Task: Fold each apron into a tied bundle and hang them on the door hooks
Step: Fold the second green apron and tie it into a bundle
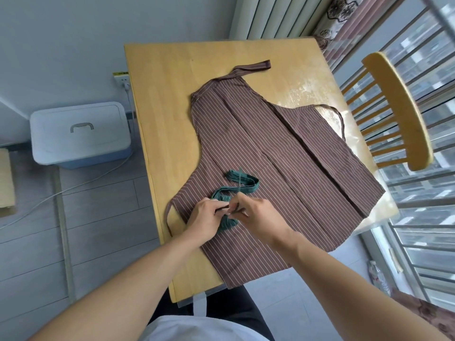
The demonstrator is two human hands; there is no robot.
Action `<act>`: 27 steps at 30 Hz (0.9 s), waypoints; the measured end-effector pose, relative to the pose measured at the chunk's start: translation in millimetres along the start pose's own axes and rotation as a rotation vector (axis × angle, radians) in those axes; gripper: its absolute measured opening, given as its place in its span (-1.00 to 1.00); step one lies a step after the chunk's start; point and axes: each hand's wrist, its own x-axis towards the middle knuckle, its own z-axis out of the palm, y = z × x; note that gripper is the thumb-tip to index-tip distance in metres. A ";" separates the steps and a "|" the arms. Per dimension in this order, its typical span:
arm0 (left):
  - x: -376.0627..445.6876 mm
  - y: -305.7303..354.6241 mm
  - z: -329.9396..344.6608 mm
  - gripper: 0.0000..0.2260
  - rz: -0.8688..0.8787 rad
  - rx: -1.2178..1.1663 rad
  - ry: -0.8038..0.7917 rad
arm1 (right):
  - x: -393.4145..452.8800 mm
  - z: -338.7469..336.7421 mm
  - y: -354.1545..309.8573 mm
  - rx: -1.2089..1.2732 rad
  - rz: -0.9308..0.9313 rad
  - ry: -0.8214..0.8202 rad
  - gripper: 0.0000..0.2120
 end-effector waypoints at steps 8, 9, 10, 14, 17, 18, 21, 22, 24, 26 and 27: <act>6.2 -2.0 8.7 -0.83 -0.056 0.068 -0.022 | 25.6 3.6 2.8 -0.191 0.029 -0.032 -0.75; 6.4 -2.0 8.4 -0.84 -0.048 0.062 -0.024 | 25.5 3.6 3.9 -0.206 0.048 -0.029 -0.76; 6.9 -2.8 8.7 -0.85 -0.043 0.056 -0.027 | 24.8 3.9 4.2 -0.212 0.059 -0.020 -0.78; 7.3 -2.6 7.7 -0.78 -0.050 0.042 -0.058 | 20.6 7.9 1.2 -0.211 0.052 0.022 -0.85; 6.1 -2.8 8.7 -0.90 -0.039 -0.003 -0.026 | 17.9 11.3 7.1 -0.257 0.120 0.097 -0.81; 4.7 -3.8 9.5 -0.92 -0.037 -0.050 0.000 | 16.5 10.9 10.0 -0.254 0.157 0.132 -0.80; 1.9 -11.2 14.8 -0.96 -0.027 -0.137 0.069 | 11.3 10.4 13.9 -0.161 0.251 0.191 -0.84; 1.8 -13.4 17.3 -0.94 -0.026 -0.132 0.080 | 9.6 10.3 13.3 -0.116 0.266 0.214 -0.86; 2.0 -12.4 19.0 -0.89 -0.048 -0.137 0.101 | 6.6 9.4 12.4 -0.066 0.254 0.273 -0.88; 2.9 -8.1 17.5 -0.84 -0.070 -0.135 0.117 | 3.6 7.5 12.9 -0.075 0.171 0.306 -0.86; 3.5 -6.0 16.6 -0.81 -0.070 -0.128 0.120 | 2.5 5.8 12.0 -0.094 0.104 0.304 -0.85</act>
